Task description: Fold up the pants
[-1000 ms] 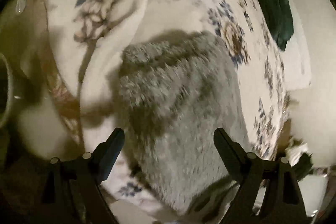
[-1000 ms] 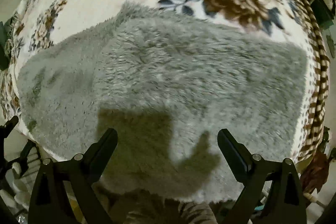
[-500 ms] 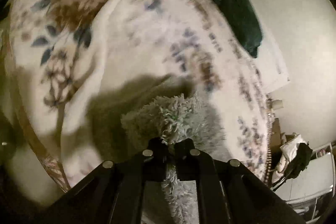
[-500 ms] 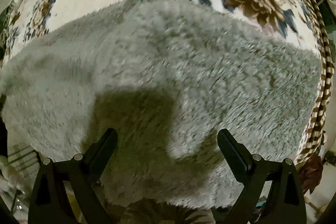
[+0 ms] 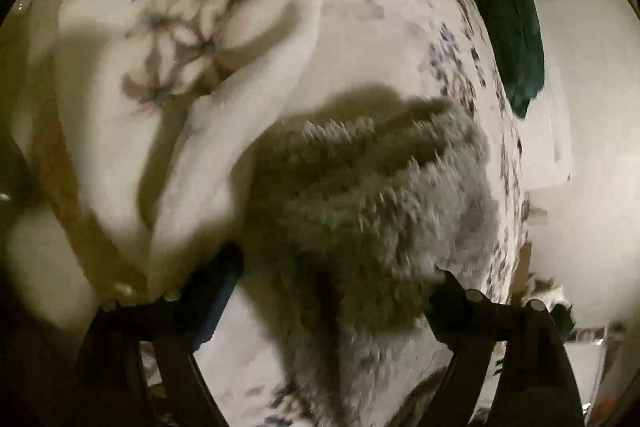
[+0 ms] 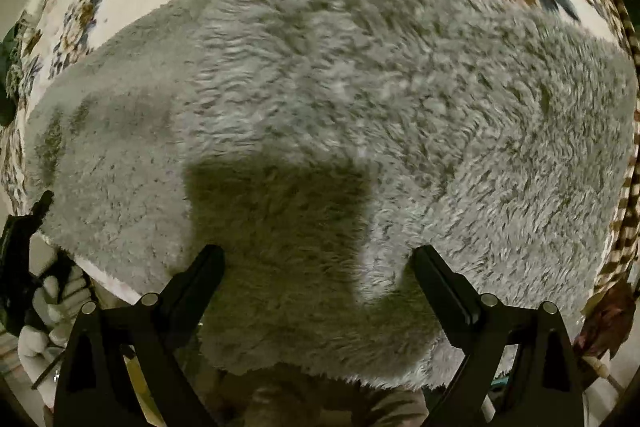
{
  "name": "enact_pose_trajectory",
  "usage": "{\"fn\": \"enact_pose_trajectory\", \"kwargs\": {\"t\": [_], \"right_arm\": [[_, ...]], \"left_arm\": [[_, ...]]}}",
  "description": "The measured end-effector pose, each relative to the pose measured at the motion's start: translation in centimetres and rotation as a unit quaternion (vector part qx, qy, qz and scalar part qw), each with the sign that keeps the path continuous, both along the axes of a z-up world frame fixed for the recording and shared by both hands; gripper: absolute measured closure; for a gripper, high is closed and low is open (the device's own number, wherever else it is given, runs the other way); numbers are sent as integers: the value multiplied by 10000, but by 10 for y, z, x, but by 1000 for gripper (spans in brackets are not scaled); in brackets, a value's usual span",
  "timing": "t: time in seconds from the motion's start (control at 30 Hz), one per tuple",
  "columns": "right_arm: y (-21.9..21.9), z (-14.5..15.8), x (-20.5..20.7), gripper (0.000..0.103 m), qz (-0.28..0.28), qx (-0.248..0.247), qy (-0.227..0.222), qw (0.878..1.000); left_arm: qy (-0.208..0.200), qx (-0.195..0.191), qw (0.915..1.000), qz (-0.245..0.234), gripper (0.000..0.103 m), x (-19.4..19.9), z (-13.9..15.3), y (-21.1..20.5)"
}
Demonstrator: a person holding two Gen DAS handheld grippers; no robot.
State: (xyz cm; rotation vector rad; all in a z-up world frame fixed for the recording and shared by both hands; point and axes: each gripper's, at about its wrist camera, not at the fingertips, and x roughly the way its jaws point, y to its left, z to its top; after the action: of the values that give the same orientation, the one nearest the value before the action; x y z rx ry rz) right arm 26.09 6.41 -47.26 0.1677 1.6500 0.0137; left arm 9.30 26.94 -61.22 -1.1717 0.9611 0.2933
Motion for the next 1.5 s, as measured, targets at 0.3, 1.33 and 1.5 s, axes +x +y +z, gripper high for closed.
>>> {"fn": "enact_pose_trajectory", "kwargs": {"t": [0.3,1.33,1.5], "right_arm": [[-42,6,6,5,-8,22,-64,10000],[-346,60,-110,5,-1778,-285,-1052,9780],[-353,65,-93,5,-2161,906,-1226,9644]], "left_arm": [[-198,697,9969,-317,73,47,13,-4],[-301,2167,7994,-5595,49,62,110,-490],[-305,2413,8061,-5395,15,40,143,-483]]}}
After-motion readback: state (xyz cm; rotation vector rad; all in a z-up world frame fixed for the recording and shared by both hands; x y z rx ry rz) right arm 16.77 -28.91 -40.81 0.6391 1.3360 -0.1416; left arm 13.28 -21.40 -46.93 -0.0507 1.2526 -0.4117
